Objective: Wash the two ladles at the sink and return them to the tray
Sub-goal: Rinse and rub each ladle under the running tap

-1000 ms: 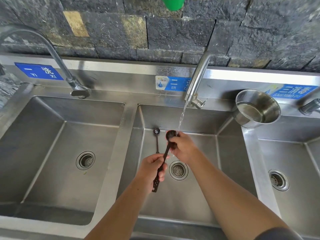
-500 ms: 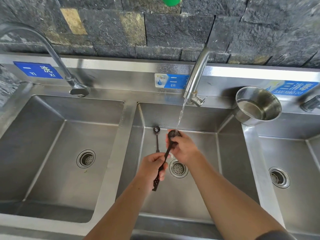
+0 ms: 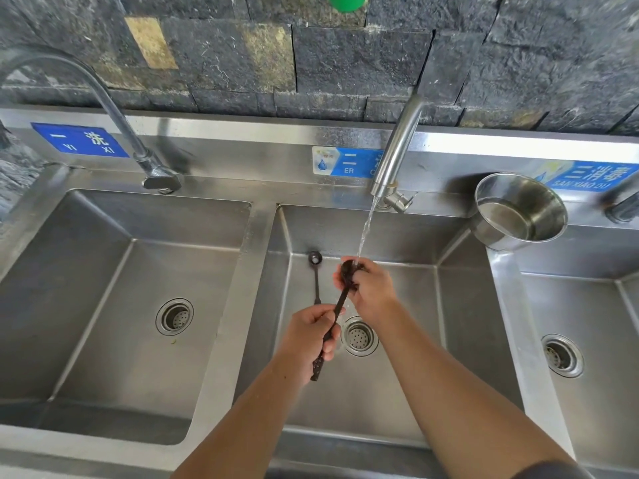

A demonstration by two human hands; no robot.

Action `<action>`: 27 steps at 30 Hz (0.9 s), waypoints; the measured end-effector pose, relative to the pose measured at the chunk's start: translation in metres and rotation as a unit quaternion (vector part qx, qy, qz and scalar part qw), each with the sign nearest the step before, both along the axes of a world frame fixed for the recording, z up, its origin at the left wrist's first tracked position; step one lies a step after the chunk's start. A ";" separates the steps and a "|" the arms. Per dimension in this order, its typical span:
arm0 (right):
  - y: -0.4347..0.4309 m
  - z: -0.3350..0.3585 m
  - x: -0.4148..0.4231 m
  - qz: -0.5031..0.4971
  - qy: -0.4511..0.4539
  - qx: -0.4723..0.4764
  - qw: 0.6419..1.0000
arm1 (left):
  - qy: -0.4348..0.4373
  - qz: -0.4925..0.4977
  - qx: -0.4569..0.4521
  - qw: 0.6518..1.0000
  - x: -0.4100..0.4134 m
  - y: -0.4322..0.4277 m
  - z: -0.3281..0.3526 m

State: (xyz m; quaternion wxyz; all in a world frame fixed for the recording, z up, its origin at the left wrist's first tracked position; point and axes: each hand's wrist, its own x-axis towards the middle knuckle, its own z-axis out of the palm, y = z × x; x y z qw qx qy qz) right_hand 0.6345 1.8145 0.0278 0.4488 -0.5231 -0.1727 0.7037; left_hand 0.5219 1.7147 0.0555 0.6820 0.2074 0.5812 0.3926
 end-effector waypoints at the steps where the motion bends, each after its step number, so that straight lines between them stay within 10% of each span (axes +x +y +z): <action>1: 0.000 0.001 0.001 -0.005 0.099 -0.019 0.995 | -0.012 0.005 -0.004 1.000 -0.001 -0.001 -0.001; 4: -0.001 0.008 0.013 0.083 0.123 -0.001 0.989 | -0.061 0.003 -0.015 0.998 -0.001 -0.007 -0.005; 6: 0.005 0.013 0.020 0.194 -0.075 0.058 0.976 | -0.077 -0.001 -0.018 0.997 -0.001 -0.011 -0.007; 9: 0.011 0.019 0.027 0.331 -0.509 0.189 0.772 | -0.054 -0.004 -0.020 0.998 0.002 -0.010 -0.008; 11: 0.004 0.014 0.026 0.280 -0.638 0.248 0.673 | -0.029 -0.007 -0.004 1.000 0.004 -0.005 -0.006; 13: -0.005 0.006 0.015 0.159 -0.579 0.201 0.774 | -0.006 -0.015 0.009 1.000 0.004 0.001 -0.004; 16: -0.007 0.002 -0.004 -0.016 -0.120 0.007 0.993 | 0.001 -0.025 -0.001 1.000 0.002 0.004 -0.003; 19: -0.007 0.009 0.001 -0.024 0.167 -0.053 0.984 | -0.015 -0.023 -0.003 1.000 0.002 0.002 -0.006; 24: 0.008 0.029 0.022 0.159 -0.070 0.046 0.984 | -0.042 -0.015 0.020 0.999 0.010 0.006 -0.007; 27: 0.016 0.044 0.025 0.145 -0.020 0.052 0.988 | -0.045 -0.011 0.023 0.999 0.016 0.018 -0.006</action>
